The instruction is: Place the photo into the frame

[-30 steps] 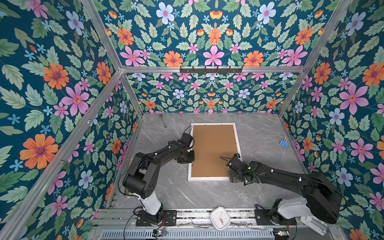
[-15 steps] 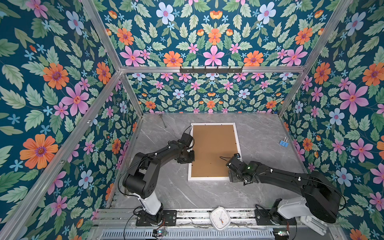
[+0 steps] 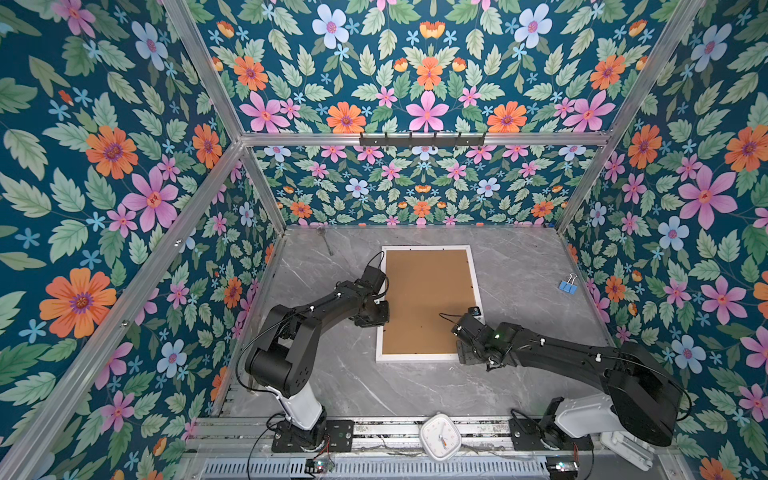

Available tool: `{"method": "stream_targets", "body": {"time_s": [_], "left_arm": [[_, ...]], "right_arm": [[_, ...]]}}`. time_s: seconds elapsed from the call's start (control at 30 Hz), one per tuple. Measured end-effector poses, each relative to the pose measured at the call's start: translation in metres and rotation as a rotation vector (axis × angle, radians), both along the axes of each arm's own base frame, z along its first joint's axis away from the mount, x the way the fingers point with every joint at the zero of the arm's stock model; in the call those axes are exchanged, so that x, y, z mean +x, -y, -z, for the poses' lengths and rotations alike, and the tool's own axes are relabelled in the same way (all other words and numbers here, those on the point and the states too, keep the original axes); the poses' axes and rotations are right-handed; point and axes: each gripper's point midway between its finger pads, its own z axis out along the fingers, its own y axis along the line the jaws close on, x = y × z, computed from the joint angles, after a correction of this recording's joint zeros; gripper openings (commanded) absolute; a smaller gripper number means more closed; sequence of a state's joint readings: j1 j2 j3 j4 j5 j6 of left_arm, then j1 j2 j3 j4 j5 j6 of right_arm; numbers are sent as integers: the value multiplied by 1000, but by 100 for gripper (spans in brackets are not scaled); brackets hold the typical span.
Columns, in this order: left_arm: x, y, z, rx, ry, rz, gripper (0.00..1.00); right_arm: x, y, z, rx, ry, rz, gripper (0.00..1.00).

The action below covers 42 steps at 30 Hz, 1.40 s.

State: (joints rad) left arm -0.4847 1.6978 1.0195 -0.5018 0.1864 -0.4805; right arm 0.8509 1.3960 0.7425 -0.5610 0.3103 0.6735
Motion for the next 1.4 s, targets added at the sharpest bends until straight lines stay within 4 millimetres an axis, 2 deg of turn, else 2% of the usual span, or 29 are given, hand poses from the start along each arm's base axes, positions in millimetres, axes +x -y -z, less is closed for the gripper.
{"method": "stream_targets", "body": {"time_s": [0.57, 0.87, 1.17, 1.4], "left_arm": [[0, 0, 0, -2, -1, 1, 13], [0, 1, 0, -1, -4, 2, 13], [0, 1, 0, -2, -6, 5, 13], [-1, 1, 0, -3, -5, 5, 12]], "right_arm": [[9, 12, -1, -48, 59, 37, 85], [3, 3, -10, 25, 49, 6, 86], [-3, -3, 0, 32, -2, -27, 86], [1, -6, 0, 38, 12, -25, 86]]}}
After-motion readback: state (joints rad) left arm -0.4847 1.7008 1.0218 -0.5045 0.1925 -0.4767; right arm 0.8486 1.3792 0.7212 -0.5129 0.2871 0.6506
